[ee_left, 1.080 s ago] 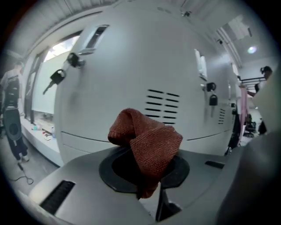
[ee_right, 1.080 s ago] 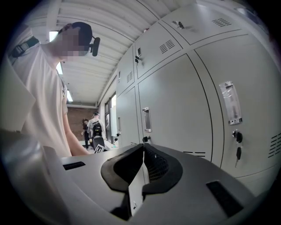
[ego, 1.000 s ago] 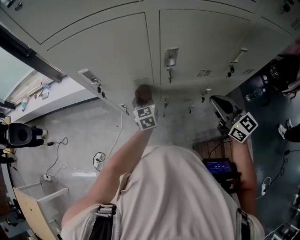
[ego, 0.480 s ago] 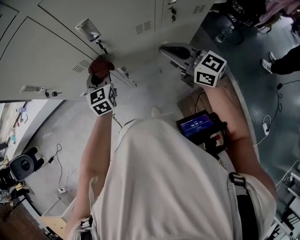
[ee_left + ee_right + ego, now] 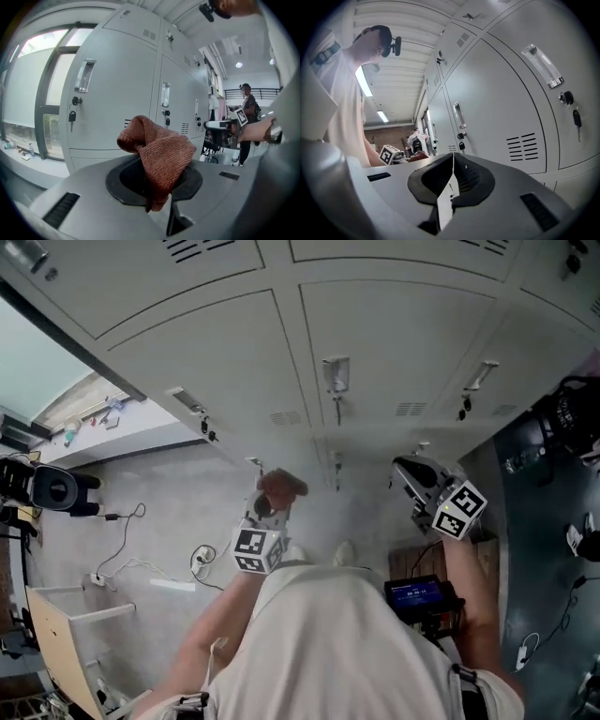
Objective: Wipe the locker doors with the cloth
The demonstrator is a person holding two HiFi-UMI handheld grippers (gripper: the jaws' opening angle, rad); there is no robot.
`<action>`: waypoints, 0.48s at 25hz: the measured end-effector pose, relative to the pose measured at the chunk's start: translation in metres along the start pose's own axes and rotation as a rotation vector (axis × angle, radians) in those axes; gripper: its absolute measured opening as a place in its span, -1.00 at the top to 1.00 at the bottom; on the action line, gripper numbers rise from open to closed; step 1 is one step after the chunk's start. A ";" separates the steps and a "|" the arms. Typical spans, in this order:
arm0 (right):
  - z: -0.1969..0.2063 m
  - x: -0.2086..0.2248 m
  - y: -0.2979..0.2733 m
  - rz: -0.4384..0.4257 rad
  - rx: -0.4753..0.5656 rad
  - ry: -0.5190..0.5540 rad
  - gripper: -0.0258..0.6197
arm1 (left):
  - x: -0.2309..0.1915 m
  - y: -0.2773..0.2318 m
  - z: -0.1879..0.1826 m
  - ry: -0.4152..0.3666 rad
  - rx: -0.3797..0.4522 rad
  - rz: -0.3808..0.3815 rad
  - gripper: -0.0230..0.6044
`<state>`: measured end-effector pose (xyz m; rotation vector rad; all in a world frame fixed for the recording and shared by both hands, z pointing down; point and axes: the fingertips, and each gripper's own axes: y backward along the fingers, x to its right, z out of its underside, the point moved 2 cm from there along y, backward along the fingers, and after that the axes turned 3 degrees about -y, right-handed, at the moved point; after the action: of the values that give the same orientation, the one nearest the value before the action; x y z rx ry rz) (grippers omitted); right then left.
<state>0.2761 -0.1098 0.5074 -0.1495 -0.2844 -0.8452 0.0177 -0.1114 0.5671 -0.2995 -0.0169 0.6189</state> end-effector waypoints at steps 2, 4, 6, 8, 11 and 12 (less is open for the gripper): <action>-0.008 0.005 -0.018 -0.051 0.002 0.041 0.86 | -0.009 -0.002 -0.003 -0.008 0.023 -0.022 0.72; -0.014 -0.003 -0.033 -0.083 -0.001 0.046 0.87 | -0.023 0.001 -0.010 0.007 0.033 -0.032 0.72; -0.008 -0.022 -0.039 -0.103 -0.009 0.025 0.87 | -0.031 0.015 -0.012 0.024 0.027 -0.029 0.72; 0.001 -0.036 -0.040 -0.112 -0.020 0.019 0.86 | -0.033 0.028 -0.014 0.023 0.030 -0.016 0.72; 0.005 -0.055 -0.040 -0.106 -0.016 0.019 0.87 | -0.040 0.046 -0.022 0.020 0.059 0.002 0.72; 0.006 -0.064 -0.042 -0.102 -0.012 0.020 0.86 | -0.045 0.054 -0.023 0.020 0.064 0.005 0.72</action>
<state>0.2032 -0.0899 0.4946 -0.1386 -0.2698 -0.9491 -0.0472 -0.1019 0.5334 -0.2435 0.0232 0.6203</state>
